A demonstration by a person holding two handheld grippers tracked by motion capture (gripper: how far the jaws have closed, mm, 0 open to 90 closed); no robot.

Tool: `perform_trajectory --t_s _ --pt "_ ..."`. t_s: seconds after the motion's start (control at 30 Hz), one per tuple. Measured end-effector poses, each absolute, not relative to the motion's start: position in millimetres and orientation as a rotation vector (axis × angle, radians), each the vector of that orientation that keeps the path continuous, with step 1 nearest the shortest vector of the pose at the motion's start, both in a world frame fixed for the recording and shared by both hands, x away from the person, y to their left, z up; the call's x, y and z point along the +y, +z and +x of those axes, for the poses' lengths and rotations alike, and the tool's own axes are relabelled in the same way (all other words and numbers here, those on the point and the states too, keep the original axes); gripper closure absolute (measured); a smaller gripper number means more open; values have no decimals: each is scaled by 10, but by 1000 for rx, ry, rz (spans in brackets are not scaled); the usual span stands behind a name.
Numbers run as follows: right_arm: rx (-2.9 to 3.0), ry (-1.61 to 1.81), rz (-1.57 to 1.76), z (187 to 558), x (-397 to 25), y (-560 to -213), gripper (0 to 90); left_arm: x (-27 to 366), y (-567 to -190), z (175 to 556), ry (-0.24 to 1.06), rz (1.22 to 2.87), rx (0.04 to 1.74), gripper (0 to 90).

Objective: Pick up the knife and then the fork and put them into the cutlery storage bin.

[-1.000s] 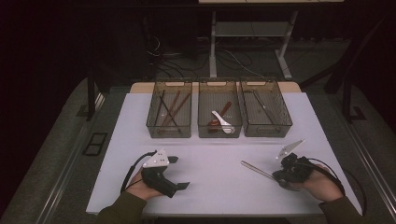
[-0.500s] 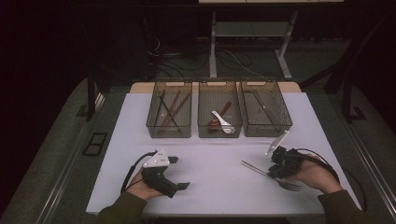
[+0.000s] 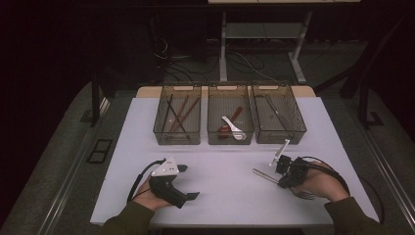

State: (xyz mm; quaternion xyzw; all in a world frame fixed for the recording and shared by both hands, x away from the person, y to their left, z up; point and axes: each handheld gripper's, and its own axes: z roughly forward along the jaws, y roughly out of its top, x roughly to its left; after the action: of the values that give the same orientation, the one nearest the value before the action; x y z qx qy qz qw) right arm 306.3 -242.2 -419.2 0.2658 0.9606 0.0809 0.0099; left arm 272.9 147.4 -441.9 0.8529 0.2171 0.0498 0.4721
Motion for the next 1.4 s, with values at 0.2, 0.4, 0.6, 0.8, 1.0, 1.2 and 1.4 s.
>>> perform_trajectory --t_s 0.2,0.4,0.6,0.8,1.0,1.2,1.4 --pt "2988 323 842 3077 -2504 -4200 848 1477 -4420 2731 119 2087 531 0" --pt "2960 464 879 3071 -2605 -4146 849 1472 -4420 2727 118 2087 531 0" --pt "2884 603 961 3067 -2684 -4087 849 1476 -4416 2726 120 2086 530 0" --pt "2815 737 1004 3083 -2786 -4068 848 1472 -4418 2725 119 2086 531 0" --pt "2746 847 1030 3071 -2852 -4074 848 1478 -4415 2726 119 2087 529 0" --pt "2692 927 1051 3079 -2897 -4094 848 1474 -4416 2725 119 2085 532 0" --pt "2625 1027 1060 3068 -2936 -4090 848 1478 -4410 2717 123 2084 533 0"
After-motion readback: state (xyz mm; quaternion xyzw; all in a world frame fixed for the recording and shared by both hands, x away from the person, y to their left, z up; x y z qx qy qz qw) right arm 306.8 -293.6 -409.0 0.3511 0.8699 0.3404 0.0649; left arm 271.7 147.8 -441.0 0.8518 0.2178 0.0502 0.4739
